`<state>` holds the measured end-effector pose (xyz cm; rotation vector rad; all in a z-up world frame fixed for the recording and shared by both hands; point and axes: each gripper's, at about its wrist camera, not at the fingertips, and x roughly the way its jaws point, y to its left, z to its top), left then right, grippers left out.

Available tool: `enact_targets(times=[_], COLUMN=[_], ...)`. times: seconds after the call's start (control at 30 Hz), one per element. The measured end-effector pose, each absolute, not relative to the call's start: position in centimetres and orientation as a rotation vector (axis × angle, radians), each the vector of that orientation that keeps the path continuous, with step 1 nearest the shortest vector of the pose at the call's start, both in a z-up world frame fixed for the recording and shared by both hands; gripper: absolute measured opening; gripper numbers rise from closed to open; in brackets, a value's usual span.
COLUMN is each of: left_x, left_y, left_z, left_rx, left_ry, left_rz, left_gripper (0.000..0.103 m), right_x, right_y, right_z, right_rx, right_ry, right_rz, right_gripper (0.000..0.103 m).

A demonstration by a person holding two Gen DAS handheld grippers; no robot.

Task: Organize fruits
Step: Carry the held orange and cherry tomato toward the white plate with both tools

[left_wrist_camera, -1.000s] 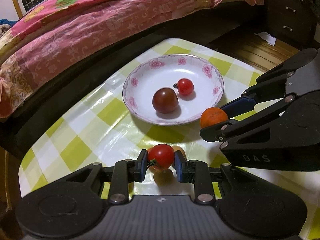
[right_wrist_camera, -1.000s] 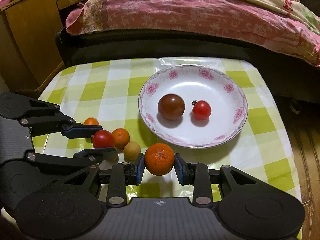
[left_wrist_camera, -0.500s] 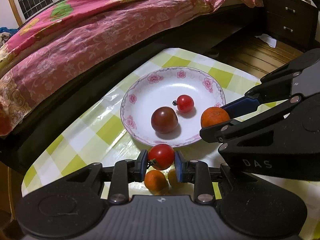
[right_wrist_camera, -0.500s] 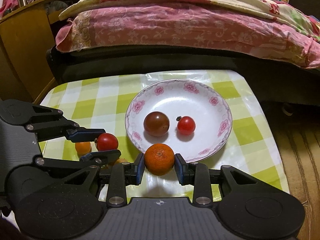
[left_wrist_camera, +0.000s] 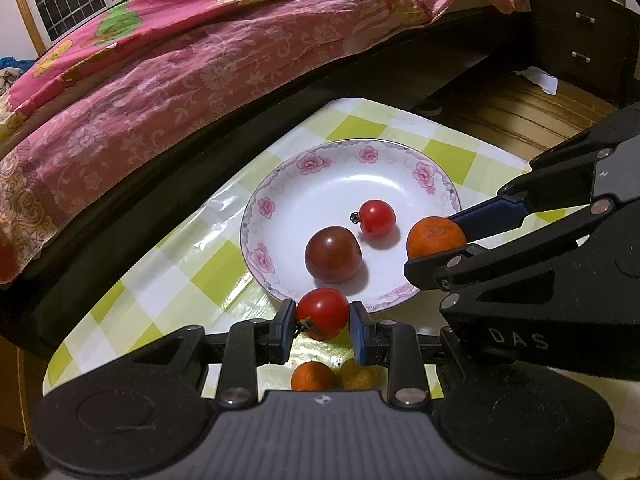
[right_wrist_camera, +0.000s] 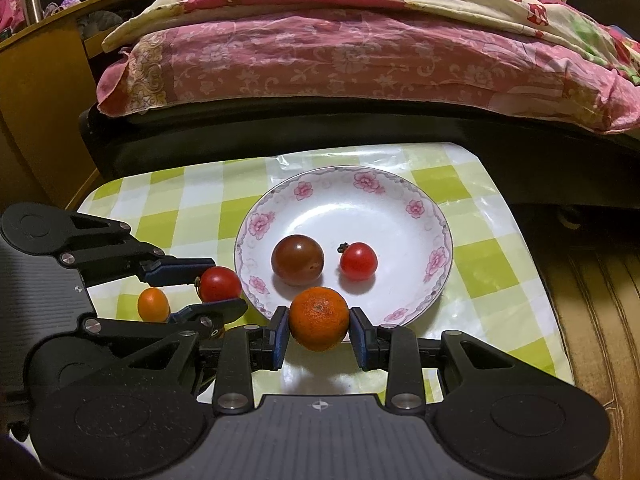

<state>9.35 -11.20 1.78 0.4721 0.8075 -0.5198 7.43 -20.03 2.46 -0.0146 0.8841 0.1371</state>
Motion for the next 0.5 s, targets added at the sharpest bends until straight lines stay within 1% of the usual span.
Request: enact_targets(times=[0.5], left_x=[11.2], left_y=[-11.4], left_z=[0.6], left_rx=[0.428], left_ry=[0.853], left_rz=[-0.529], left_gripper=[0.036], right_x=[8.6], right_y=[-21.2], right_z=[1.4], right_rx=[0.011], right_ry=[0.916], right_rz=[0.101], right_gripper=[0.028])
